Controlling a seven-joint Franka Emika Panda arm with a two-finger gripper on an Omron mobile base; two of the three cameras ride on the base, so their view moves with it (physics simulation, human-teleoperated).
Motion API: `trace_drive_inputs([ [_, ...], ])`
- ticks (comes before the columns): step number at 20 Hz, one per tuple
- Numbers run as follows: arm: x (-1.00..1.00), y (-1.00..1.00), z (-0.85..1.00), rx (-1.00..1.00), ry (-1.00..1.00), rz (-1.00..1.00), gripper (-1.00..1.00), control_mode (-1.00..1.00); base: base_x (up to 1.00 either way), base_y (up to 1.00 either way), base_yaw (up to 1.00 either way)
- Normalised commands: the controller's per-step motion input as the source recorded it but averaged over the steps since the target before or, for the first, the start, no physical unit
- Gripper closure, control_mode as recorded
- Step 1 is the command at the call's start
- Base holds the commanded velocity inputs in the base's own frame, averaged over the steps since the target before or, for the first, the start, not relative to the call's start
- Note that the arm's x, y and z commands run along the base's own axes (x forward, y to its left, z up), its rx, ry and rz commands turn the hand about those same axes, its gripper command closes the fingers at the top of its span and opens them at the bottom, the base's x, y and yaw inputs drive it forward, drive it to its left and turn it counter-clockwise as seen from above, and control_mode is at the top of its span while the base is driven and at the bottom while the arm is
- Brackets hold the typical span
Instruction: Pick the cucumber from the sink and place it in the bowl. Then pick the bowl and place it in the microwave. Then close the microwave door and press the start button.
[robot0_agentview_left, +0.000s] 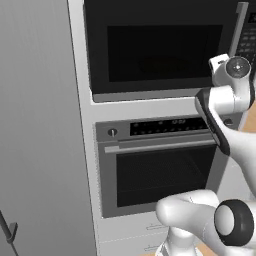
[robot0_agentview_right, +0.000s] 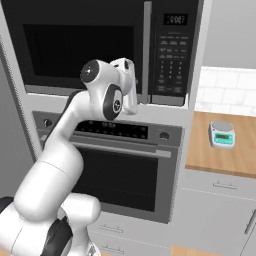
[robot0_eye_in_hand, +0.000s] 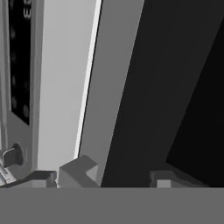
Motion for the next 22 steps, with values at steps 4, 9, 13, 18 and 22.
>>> trace_drive_inputs([
  [4,0.03,-0.10,0.00,0.04,0.00,0.00,-1.00,-1.00,0.00,0.00,0.00],
  [9,-1.00,-0.02,0.08,0.13,-0.10,0.07,-1.00,-1.00,0.00,0.00,0.00],
  [13,-0.86,-0.15,0.13,0.27,-0.03,0.12,-1.00,-1.00,0.00,0.00,0.00],
  [18,-0.19,-0.37,0.03,0.22,-0.04,0.08,-1.00,-1.00,0.00,0.00,0.00],
  [22,-0.03,-0.73,0.14,0.22,-0.07,0.07,-1.00,-1.00,0.00,0.00,0.00],
])
